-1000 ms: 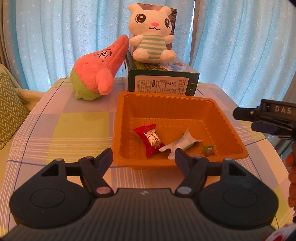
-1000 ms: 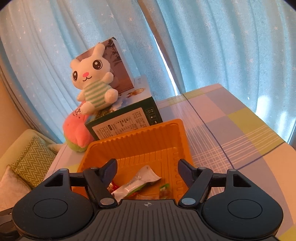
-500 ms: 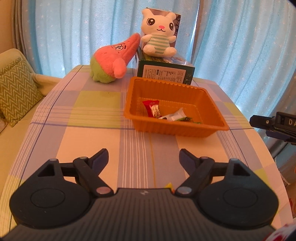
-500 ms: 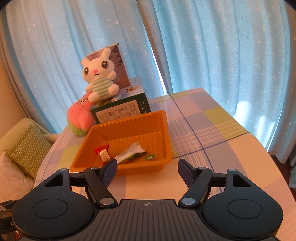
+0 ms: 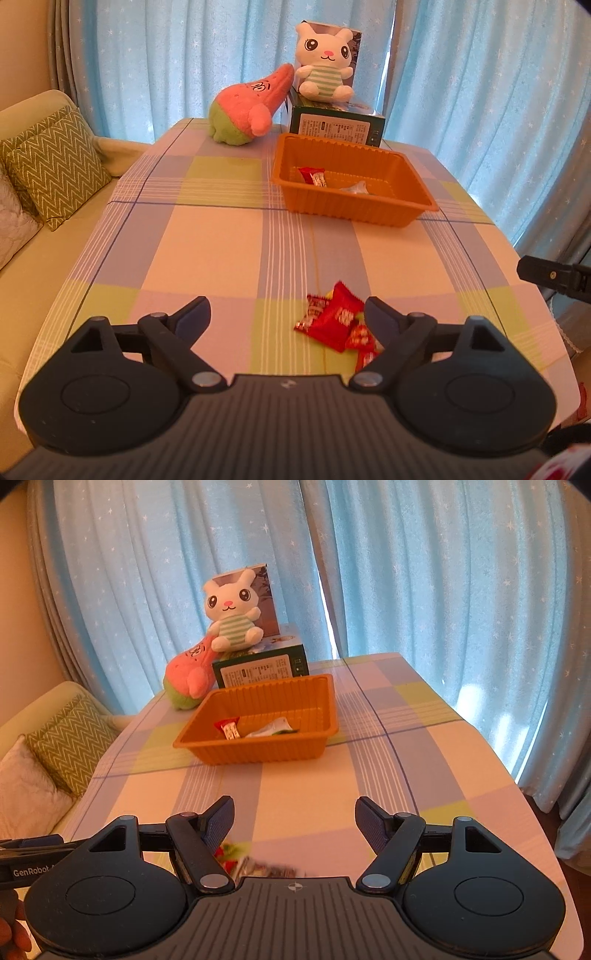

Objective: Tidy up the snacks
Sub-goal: 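Move both open tools back from the basket to the snack pile, then grasp clear printed snack packet with right tool while left tool grasps small red candy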

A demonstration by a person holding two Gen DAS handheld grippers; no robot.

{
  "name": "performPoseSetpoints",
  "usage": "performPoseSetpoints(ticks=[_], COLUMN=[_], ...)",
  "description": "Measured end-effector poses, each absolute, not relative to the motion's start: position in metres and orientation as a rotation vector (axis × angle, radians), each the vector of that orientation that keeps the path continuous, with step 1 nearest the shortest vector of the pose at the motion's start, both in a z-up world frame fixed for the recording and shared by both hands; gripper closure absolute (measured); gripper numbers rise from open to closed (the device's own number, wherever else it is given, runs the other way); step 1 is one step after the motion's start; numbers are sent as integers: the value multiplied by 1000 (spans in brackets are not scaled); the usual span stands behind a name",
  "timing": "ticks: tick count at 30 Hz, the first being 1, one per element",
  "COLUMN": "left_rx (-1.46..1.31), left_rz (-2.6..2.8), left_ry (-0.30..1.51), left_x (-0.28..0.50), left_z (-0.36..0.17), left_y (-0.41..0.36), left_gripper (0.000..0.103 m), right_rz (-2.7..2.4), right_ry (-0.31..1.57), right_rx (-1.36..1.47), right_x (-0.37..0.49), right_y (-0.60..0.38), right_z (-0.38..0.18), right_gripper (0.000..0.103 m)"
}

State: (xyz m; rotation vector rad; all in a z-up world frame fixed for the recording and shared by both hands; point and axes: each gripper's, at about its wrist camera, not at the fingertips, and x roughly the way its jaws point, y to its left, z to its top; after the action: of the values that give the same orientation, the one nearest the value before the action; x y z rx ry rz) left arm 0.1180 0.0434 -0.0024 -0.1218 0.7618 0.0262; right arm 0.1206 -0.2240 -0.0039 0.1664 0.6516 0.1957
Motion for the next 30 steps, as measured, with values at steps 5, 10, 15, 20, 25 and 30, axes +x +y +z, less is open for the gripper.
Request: performPoseSetpoints(ticks=[5,10,15,20,25,30], left_rx=[-113,-107,-90,-81,-76,-64], left_rz=[30,28,13,-3,-9,-15], left_ry=[772,793,817,838,854,866], left_x=[96,86,85,89,97,108], left_z=[-8,-17,-28,-39,-49,-60], left_y=[43,40,33,28,27,28], left_gripper=[14,14,14,14,14,14], right_rz=[185,178,189,225,273,337], right_ry=[669,695,715,737,760,788], right_rx=[160,165,141,108,60,-9], right_x=[96,84,84,91,103,123], right_y=[-231,-236,-236,-233,-227,-217], right_z=[-11,-22,-33,-44,-58,-75], right_gripper=[31,31,31,31,31,31])
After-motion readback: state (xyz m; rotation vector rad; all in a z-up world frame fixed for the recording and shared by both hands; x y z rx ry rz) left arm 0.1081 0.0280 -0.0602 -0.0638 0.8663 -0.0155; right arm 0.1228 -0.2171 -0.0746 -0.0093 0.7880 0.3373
